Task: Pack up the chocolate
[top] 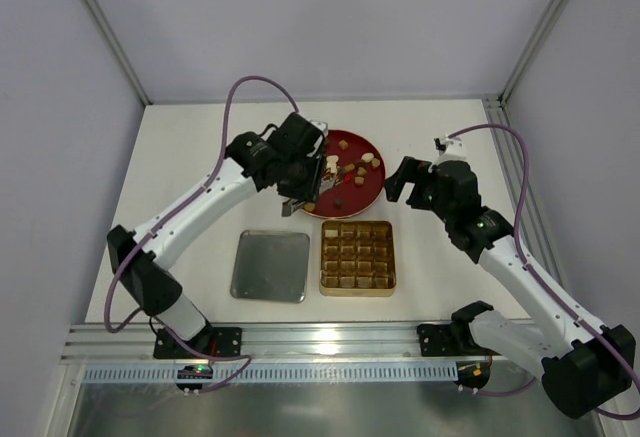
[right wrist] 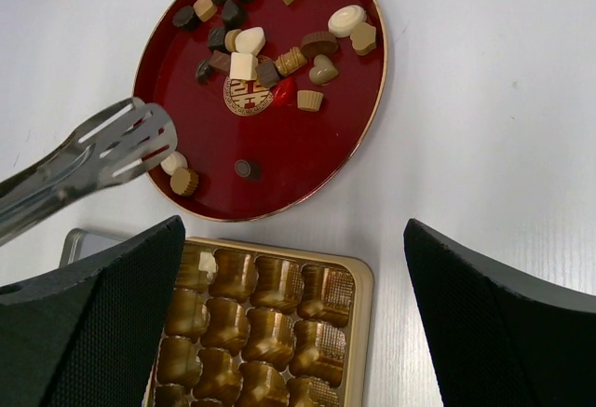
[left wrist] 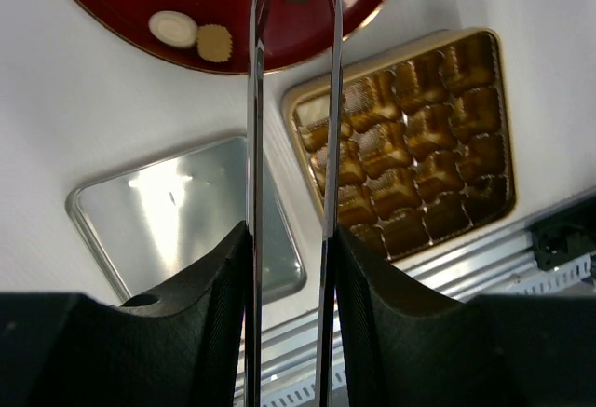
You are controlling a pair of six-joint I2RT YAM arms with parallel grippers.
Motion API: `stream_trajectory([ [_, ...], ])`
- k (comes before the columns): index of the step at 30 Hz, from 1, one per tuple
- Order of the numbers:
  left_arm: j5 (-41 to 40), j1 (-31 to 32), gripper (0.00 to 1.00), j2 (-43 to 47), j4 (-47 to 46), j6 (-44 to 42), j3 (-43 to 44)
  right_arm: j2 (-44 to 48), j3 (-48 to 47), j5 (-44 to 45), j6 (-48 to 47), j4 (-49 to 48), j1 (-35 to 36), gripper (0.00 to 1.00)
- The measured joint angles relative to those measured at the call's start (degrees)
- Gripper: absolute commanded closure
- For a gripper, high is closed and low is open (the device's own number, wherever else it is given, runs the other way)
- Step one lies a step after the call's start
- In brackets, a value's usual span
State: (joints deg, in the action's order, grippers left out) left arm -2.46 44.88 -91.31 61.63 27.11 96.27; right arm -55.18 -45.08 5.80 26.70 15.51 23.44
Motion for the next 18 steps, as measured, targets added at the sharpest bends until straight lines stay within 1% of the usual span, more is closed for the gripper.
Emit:
stream_trajectory([
  [3, -1.57, -2.01, 0.61, -3.93, 0.2, -1.2, 1.46, 0.28, 0.0, -0.28, 0.0, 0.0, 0.0, 0.0],
  [9, -2.89, -3.41, 0.61, -9.14, 1.38, -3.1, 2.58, 0.55, 0.0, -0.66, 0.0, 0.0, 0.0, 0.0],
  [18, -4.5, -3.78, 0.6, -10.05, 2.54, -4.59, 2.27, 0.55, 0.0, -0.74, 0.0, 0.0, 0.0, 0.0],
])
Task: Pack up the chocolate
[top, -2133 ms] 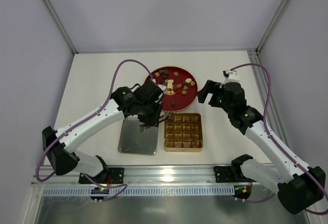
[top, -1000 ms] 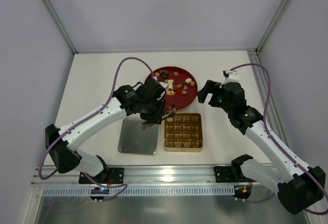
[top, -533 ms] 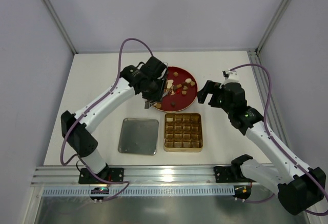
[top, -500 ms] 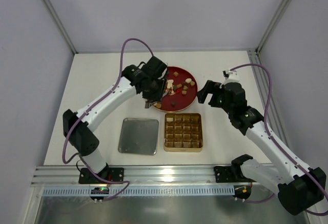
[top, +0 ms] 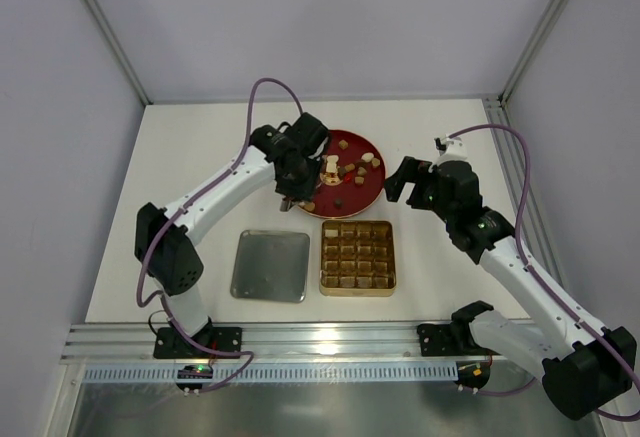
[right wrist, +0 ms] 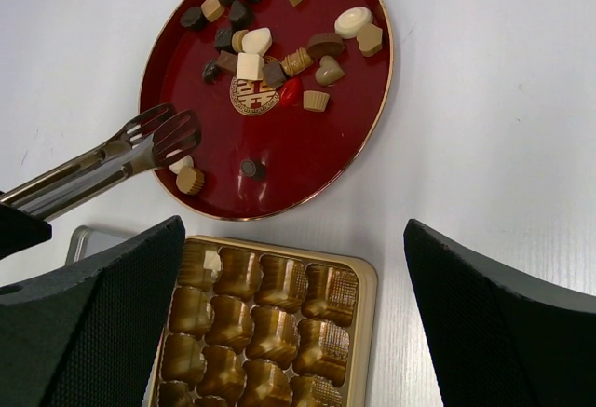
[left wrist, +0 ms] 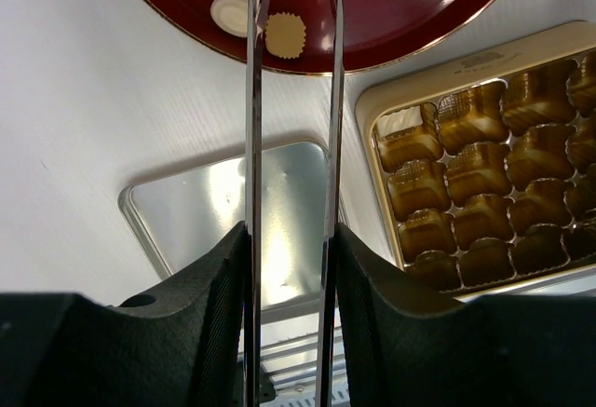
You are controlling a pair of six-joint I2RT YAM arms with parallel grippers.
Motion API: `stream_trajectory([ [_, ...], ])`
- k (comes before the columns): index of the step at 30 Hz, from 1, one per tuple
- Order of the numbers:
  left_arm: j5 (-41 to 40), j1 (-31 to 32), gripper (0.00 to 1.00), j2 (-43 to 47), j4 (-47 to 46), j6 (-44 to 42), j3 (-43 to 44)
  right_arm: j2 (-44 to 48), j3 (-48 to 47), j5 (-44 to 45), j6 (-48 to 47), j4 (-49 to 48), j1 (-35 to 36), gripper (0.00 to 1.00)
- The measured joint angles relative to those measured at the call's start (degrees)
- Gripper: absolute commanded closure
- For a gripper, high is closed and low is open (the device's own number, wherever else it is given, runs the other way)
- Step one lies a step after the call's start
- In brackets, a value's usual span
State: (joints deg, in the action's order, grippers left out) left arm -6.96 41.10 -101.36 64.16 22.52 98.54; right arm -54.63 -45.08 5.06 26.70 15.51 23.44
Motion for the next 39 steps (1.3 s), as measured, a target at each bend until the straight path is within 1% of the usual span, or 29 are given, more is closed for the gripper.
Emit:
stream_trajectory([
  [14, -0.07, -0.24, 0.6, 0.02, 0.17, -0.55, -5.05, -0.15, 0.0, -0.31, 0.02, -0.04, 0.0, 0.0],
  [39, 1.01, -0.26, 0.61, 0.02, 0.2, -0.94, -5.64, -0.15, 0.33, -0.31, 0.28, -0.15, 0.0, 0.0],
])
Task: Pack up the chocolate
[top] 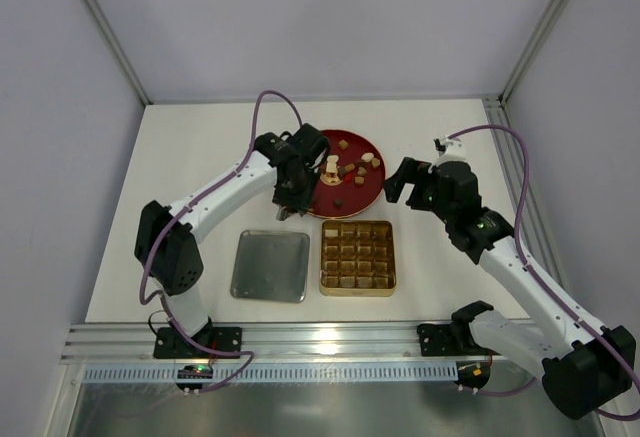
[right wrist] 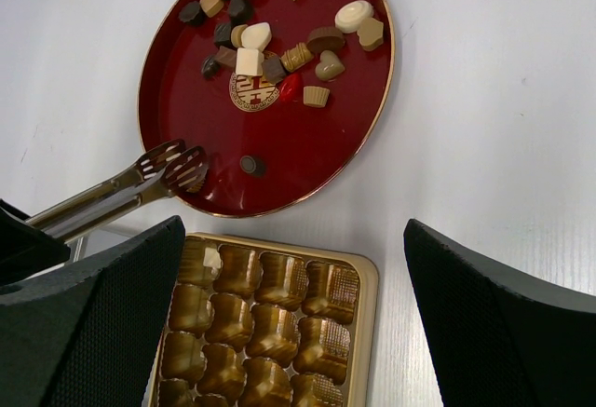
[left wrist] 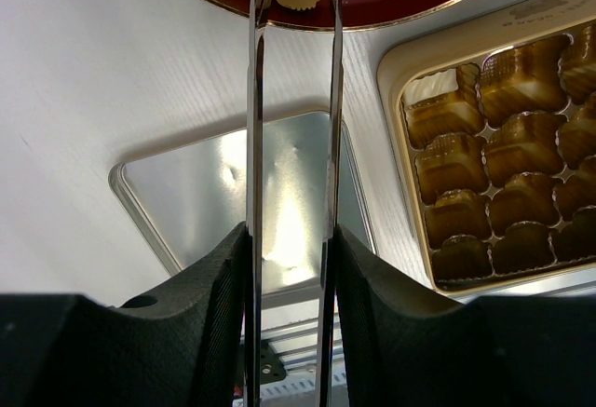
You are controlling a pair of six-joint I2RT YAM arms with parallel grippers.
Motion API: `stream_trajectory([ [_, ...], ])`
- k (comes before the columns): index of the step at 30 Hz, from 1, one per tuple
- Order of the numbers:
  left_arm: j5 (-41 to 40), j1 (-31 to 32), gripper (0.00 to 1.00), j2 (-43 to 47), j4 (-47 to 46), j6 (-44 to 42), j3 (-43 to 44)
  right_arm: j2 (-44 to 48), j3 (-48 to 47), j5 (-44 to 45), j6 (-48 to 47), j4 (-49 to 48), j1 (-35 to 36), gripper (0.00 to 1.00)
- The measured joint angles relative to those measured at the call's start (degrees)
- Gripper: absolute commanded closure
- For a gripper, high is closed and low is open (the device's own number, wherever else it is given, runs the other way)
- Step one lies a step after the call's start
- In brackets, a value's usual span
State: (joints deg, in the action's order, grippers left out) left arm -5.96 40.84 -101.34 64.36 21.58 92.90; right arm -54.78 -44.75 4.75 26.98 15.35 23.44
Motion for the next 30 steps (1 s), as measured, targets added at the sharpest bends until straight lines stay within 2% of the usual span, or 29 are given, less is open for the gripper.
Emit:
stream_trajectory([
  [11, 1.77, 0.0, 0.64, -0.2, 0.02, -0.04, 0.07, 0.0, 0.33, 0.02, 0.15, -0.31, 0.0, 0.0],
  [20, 1.99, 0.0, 0.62, -2.75, 0.09, -0.81, 2.03, 0.0, 0.35, 0.02, 0.13, -0.31, 0.0, 0.0],
  [23, 2.01, 0.0, 0.64, -3.02, 0.17, -0.92, 2.1, 0.0, 0.35, 0.02, 0.13, -0.31, 0.0, 0.0],
  [25, 2.01, 0.0, 0.7, -3.06, 0.24, -1.05, 2.51, 0.0, 0.35, 0.0, 0.13, -0.31, 0.0, 0.0],
  [30, 1.95, 0.0, 0.72, -3.19, 0.44, -1.11, 4.11, 0.0, 0.35, 0.02, 0.13, -0.31, 0.0, 0.0],
])
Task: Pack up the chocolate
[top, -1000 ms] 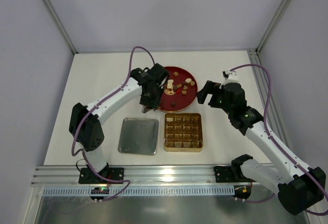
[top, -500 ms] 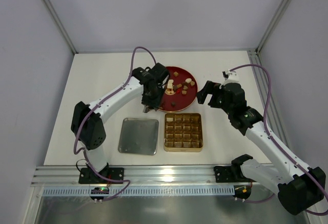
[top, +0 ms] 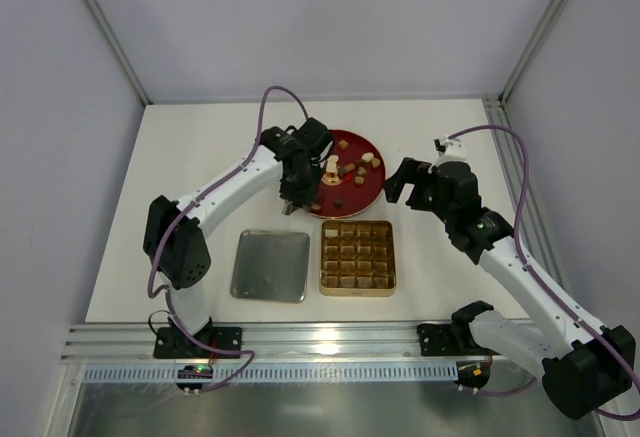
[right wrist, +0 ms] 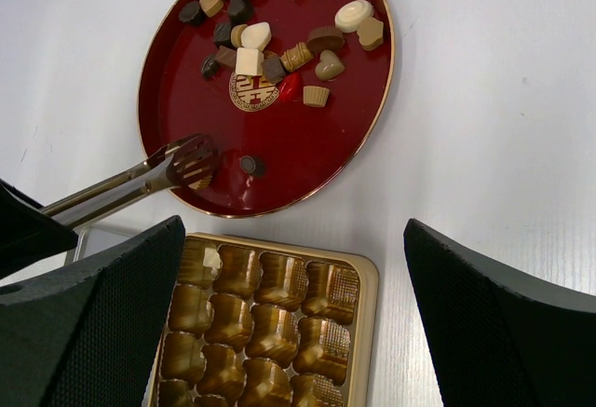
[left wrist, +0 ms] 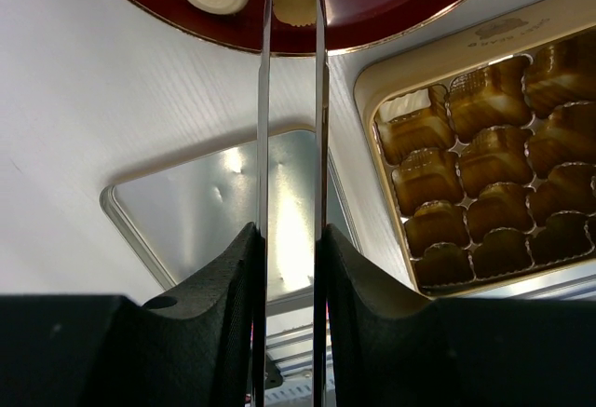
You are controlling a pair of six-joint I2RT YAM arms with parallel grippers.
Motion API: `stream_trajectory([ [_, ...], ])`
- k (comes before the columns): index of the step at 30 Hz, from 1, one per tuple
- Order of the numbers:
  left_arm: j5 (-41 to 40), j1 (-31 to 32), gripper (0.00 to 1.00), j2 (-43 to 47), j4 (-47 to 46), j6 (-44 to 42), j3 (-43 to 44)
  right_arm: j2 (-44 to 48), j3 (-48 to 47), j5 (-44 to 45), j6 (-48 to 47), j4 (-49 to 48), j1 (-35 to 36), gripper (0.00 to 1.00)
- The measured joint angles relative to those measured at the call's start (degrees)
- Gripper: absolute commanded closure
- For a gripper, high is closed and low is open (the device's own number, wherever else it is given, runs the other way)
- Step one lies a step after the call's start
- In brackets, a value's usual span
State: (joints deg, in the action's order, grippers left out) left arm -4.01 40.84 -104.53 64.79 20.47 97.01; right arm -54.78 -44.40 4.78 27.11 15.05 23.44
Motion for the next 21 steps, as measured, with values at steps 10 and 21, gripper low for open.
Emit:
stream_trajectory([
  [10, -0.48, -0.26, 0.73, -1.75, 1.27, -0.15, 6.27, 0.0, 0.0, 0.02, 0.0, 0.0, -0.02, 0.0],
  [21, -0.46, -0.48, 0.73, -2.75, 2.38, -0.15, 8.94, -0.72, 0.0, -0.02, 0.0, -0.11, 0.0, 0.0],
])
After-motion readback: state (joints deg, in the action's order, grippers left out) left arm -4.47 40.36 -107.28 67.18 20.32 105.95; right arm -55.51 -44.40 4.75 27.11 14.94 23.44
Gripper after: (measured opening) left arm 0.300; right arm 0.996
